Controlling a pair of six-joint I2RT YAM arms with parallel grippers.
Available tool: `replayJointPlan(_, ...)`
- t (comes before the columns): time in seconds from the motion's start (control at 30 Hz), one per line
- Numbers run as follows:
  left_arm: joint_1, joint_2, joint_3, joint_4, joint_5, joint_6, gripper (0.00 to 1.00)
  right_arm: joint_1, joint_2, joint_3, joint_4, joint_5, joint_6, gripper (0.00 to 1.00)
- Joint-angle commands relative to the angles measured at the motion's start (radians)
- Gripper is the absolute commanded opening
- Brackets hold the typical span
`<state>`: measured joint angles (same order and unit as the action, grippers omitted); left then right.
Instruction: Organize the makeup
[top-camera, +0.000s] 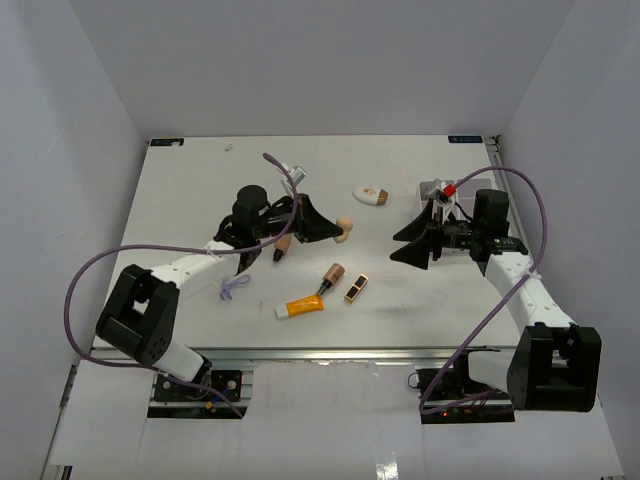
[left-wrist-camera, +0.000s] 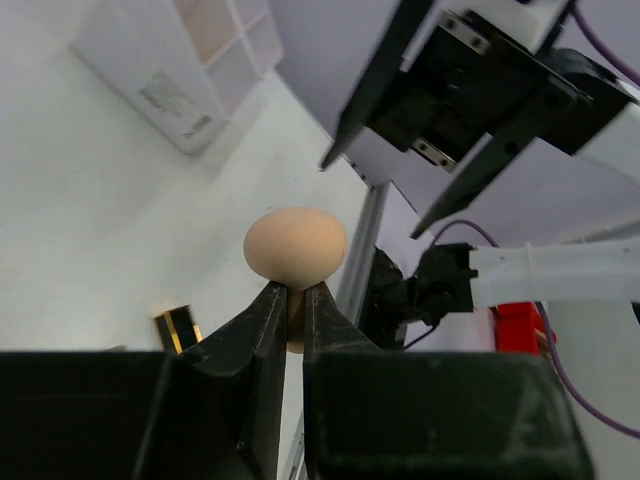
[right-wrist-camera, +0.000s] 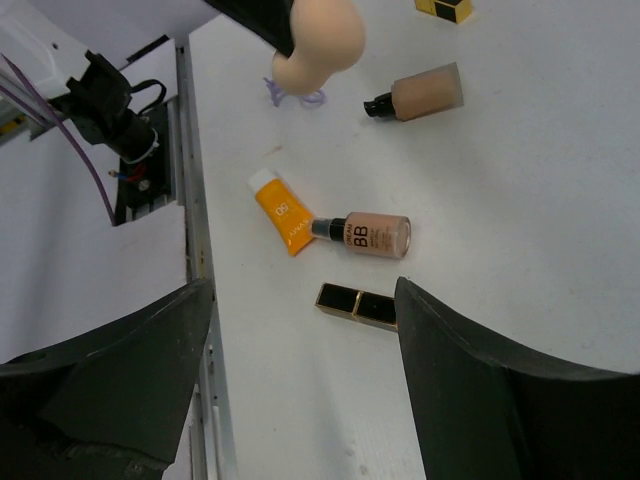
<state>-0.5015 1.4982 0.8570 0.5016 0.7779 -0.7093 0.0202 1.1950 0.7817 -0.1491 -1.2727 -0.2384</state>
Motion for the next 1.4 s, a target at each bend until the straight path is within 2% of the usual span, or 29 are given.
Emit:
replayJointPlan(0.0, -0.083, 0.029, 0.011, 0.224, 0.059, -0.015, 0.0, -0.005, -0.018, -0.085, 0.409, -0.108, 0.382, 0.8)
replayJointPlan(0.07, -0.123, 0.051, 0.037, 0.238, 0.053, -0.013, 0.0, -0.004, -0.012, -0.138, 0.632, -0.107, 0.57, 0.83)
replayJointPlan(0.13, -0.151, 0.076, 0.06, 0.244, 0.049, -0.012, 0.0, -0.003, -0.002, -0.155, 0.719, -0.109, 0.638, 0.85)
replayJointPlan(0.5, -0.22, 0.204, 0.139, 0.275, 0.031, -0.026, 0.0, 0.006, 0.007, -0.14, 0.714, -0.12, 0.616, 0.85)
replayJointPlan(0.9, -0.245, 0.238, 0.162, 0.279, 0.037, -0.036, 0.0, 0.009, 0.02, -0.134, 0.692, -0.097, 0.584, 0.72)
replayJointPlan(0.97, -0.249, 0.245, 0.164, 0.276, 0.039, -0.035, 0.0, 0.012, 0.021, -0.133, 0.692, -0.097, 0.578, 0.65)
replayJointPlan(1.1, -0.256, 0.259, 0.174, 0.272, 0.045, -0.035, 0.0, 0.014, 0.029, -0.126, 0.69, -0.107, 0.565, 0.39)
replayJointPlan(1.2, -0.258, 0.263, 0.179, 0.263, 0.048, -0.032, 0.03, 0.014, 0.031, -0.123, 0.677, -0.112, 0.553, 0.3)
replayJointPlan(1.27, -0.258, 0.262, 0.181, 0.248, 0.049, -0.027, 0.1, 0.015, 0.031, -0.113, 0.648, -0.117, 0.523, 0.17)
replayJointPlan(1.3, -0.258, 0.26, 0.182, 0.24, 0.047, -0.026, 0.16, 0.014, 0.03, -0.107, 0.624, -0.119, 0.503, 0.14)
replayJointPlan(1.37, -0.259, 0.251, 0.182, 0.217, 0.042, -0.015, 0.38, 0.014, 0.028, -0.089, 0.553, -0.117, 0.451, 0.1)
